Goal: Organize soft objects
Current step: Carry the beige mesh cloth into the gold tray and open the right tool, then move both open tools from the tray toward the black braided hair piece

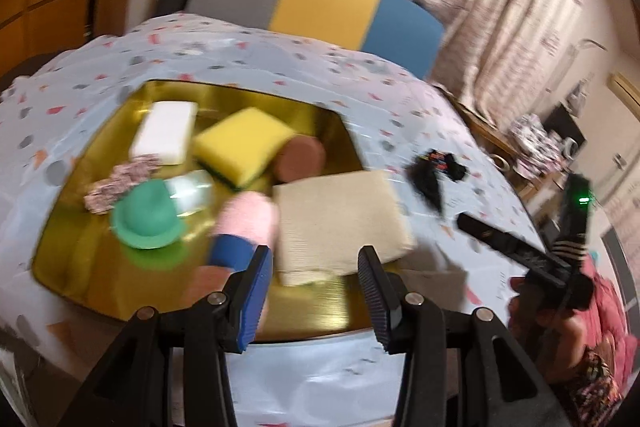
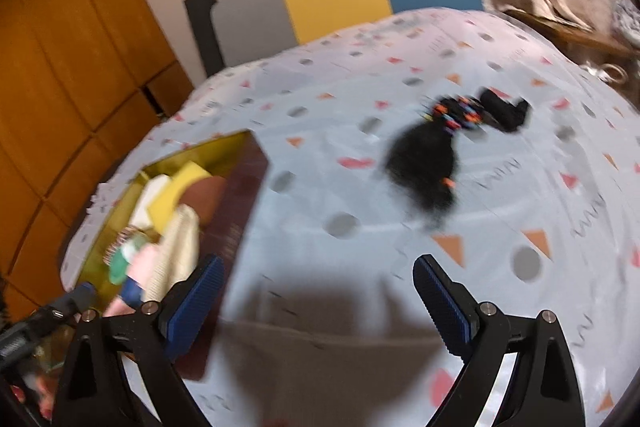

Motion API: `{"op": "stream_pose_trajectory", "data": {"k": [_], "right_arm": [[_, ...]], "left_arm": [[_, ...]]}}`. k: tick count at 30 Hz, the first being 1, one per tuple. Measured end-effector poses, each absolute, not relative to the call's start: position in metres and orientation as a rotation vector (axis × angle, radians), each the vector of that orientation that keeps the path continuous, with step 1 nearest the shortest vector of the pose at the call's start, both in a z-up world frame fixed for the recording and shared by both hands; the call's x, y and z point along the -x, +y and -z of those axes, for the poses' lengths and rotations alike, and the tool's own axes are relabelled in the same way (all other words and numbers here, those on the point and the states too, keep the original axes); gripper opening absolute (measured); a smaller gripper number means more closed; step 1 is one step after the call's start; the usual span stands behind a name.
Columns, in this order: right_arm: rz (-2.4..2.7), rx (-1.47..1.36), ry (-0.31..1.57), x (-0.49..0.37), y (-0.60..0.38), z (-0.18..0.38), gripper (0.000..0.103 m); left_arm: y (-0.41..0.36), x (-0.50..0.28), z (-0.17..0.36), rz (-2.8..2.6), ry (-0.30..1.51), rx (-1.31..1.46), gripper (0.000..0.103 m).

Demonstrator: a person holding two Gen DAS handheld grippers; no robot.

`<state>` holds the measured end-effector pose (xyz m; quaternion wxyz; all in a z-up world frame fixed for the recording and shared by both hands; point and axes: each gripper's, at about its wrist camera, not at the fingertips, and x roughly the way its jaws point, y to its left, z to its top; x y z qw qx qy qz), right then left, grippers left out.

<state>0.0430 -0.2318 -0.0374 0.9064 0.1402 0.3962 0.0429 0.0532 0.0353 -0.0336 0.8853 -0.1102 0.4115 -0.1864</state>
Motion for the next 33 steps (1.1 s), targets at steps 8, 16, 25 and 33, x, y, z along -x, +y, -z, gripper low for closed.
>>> {"op": "stream_pose_trajectory", "data": {"k": [8, 16, 25, 33], "right_arm": [[0.079, -0.207, 0.780, -0.021, -0.276, 0.054, 0.096], [0.256, -0.159, 0.701, -0.008, -0.322, 0.059, 0.096], [0.331, -0.228, 0.690, -0.004, -0.351, 0.076, 0.096], [0.313, -0.369, 0.689, 0.003, -0.365, 0.088, 0.096]], "left_arm": [[-0.038, -0.049, 0.020, 0.531, 0.854, 0.116, 0.050], [-0.112, -0.083, 0.010, 0.588, 0.924, 0.127, 0.069], [-0.200, -0.144, 0.014, 0.524, 0.930, 0.024, 0.072], [-0.270, -0.212, 0.058, 0.488, 0.978, -0.084, 0.075]]}}
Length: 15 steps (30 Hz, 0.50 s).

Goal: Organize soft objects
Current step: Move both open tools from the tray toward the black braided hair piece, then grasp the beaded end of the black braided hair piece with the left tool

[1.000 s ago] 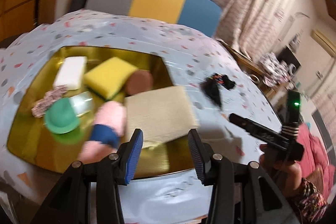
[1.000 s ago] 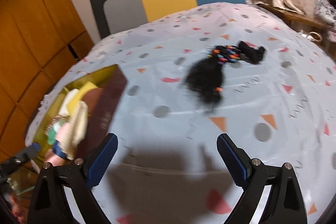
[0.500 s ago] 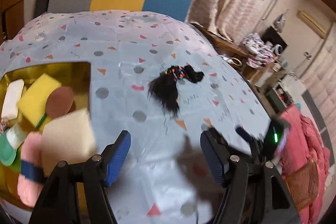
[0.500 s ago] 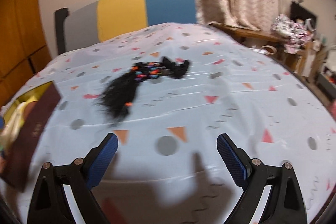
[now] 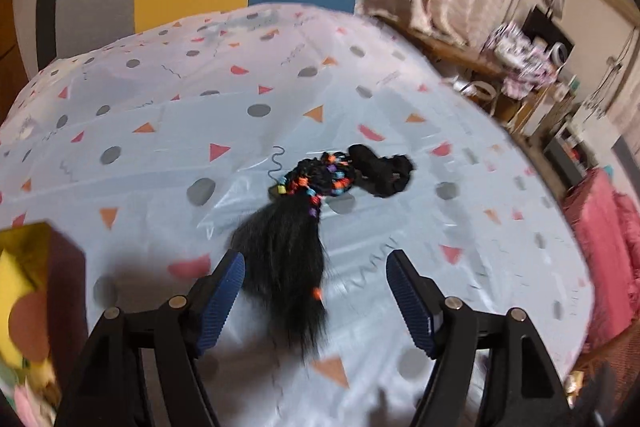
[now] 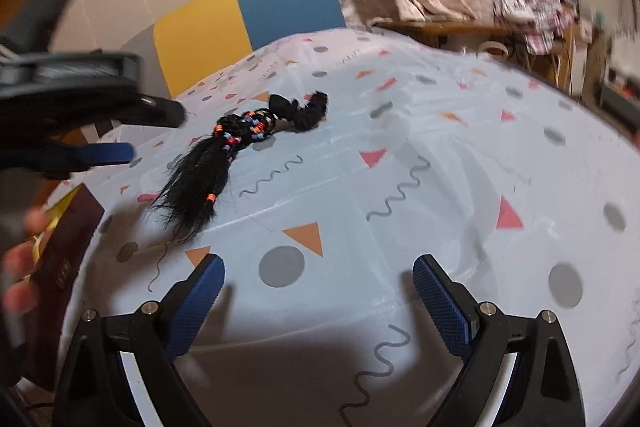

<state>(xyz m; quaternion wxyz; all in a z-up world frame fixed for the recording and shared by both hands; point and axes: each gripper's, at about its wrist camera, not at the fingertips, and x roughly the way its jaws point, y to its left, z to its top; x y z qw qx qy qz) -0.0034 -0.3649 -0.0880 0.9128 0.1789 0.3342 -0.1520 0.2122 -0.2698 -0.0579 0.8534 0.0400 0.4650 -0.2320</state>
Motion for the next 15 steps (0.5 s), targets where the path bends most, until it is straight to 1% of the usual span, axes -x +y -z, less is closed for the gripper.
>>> {"op": "stream_pose_trajectory", "data": {"k": [2, 9, 13, 14, 15], "right_arm": [[0.307, -0.413, 0.682, 0.005, -0.370, 0.091, 0.096], [0.303, -0.419, 0.669, 0.007, -0.369, 0.091, 0.097], [0.304, -0.416, 0.672, 0.008, -0.369, 0.092, 0.097], [0.305, -0.413, 0.674, 0.008, -0.369, 0.092, 0.097], [0.306, -0.409, 0.677, 0.007, -0.368, 0.092, 0.098]], "left_arm": [[-0.281, -0.226, 0.070, 0.477, 0.991, -0.126, 0.075], [-0.305, -0.248, 0.112, 0.396, 0.971, -0.343, 0.075], [-0.301, -0.250, 0.123, 0.372, 0.948, -0.359, 0.075], [-0.299, -0.249, 0.123, 0.393, 0.942, -0.343, 0.072], [-0.297, -0.248, 0.124, 0.418, 0.944, -0.329, 0.062]]}}
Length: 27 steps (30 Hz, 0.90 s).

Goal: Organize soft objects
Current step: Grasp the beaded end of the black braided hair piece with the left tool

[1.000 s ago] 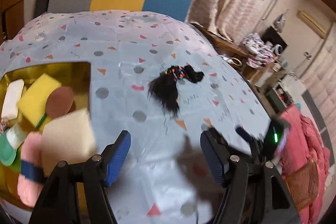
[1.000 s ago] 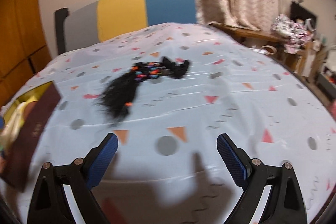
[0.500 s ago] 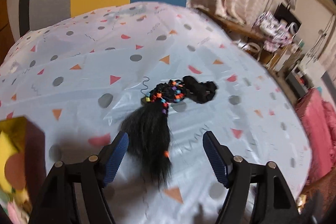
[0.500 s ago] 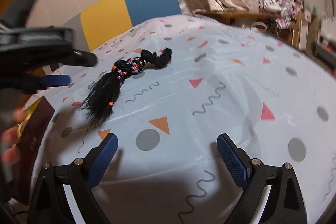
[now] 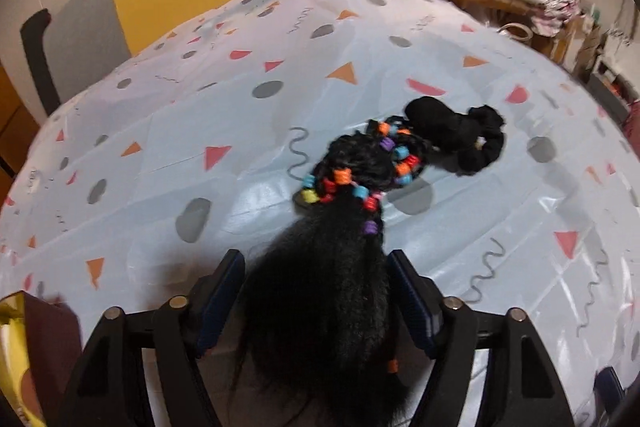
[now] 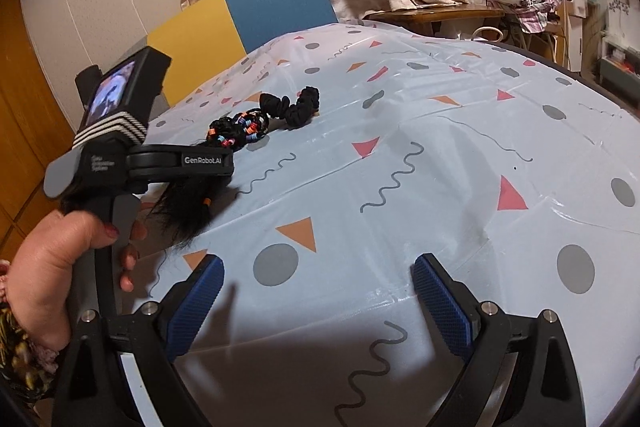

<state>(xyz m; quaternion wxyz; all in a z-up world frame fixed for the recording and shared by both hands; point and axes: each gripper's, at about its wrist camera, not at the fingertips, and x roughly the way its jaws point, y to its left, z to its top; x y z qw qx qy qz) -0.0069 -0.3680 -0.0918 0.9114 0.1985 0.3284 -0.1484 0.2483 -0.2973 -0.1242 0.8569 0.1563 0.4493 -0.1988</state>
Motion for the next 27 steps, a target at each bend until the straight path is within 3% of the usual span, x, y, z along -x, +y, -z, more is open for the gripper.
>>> {"op": "stream_pose_trajectory", "data": {"k": [6, 15, 16, 21, 27], "right_arm": [[0.308, -0.401, 0.682, 0.005, -0.368, 0.093, 0.098], [0.303, -0.404, 0.680, 0.005, -0.369, 0.094, 0.099], [0.304, -0.404, 0.681, 0.005, -0.369, 0.094, 0.099], [0.306, -0.398, 0.685, 0.004, -0.368, 0.094, 0.099], [0.309, -0.393, 0.688, 0.003, -0.368, 0.095, 0.099]], "left_arm": [[-0.294, -0.232, 0.121, 0.441, 0.927, -0.327, 0.027], [-0.253, -0.197, 0.120, 0.418, 0.952, -0.189, 0.026], [-0.249, -0.192, 0.118, 0.429, 0.954, -0.157, 0.028], [-0.253, -0.180, 0.097, 0.442, 0.863, -0.148, 0.071], [-0.277, -0.209, 0.103, 0.456, 0.907, -0.219, 0.074]]}}
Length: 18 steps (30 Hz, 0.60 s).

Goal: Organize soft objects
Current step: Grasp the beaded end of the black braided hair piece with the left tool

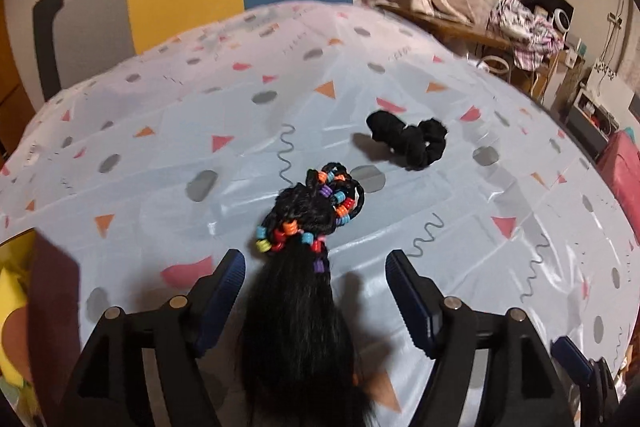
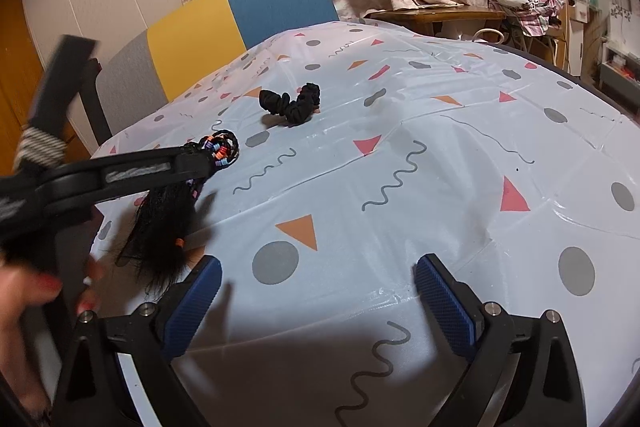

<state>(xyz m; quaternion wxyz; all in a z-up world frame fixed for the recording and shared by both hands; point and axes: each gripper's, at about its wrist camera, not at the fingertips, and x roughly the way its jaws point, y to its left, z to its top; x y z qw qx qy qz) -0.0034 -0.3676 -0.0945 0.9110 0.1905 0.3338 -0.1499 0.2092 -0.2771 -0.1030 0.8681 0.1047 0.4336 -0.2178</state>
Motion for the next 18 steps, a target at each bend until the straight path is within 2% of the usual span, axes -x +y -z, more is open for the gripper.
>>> {"op": "stream_pose_trajectory", "data": {"k": [2, 4, 6, 11, 18], "right_arm": [[0.309, -0.393, 0.688, 0.004, -0.367, 0.095, 0.099], [0.310, -0.391, 0.689, 0.003, -0.367, 0.095, 0.099], [0.310, -0.389, 0.690, 0.003, -0.367, 0.095, 0.099], [0.313, -0.382, 0.694, 0.003, -0.367, 0.096, 0.100], [0.315, -0.374, 0.701, 0.002, -0.366, 0.096, 0.100]], "left_arm": [[-0.279, -0.218, 0.111, 0.436, 0.932, -0.228, 0.074], [-0.275, -0.224, 0.118, 0.426, 0.948, -0.209, 0.065], [-0.271, -0.224, 0.123, 0.431, 0.956, -0.204, 0.035], [-0.260, -0.210, 0.123, 0.476, 0.918, -0.196, 0.029], [-0.227, -0.192, 0.122, 0.456, 0.909, -0.094, 0.028]]}}
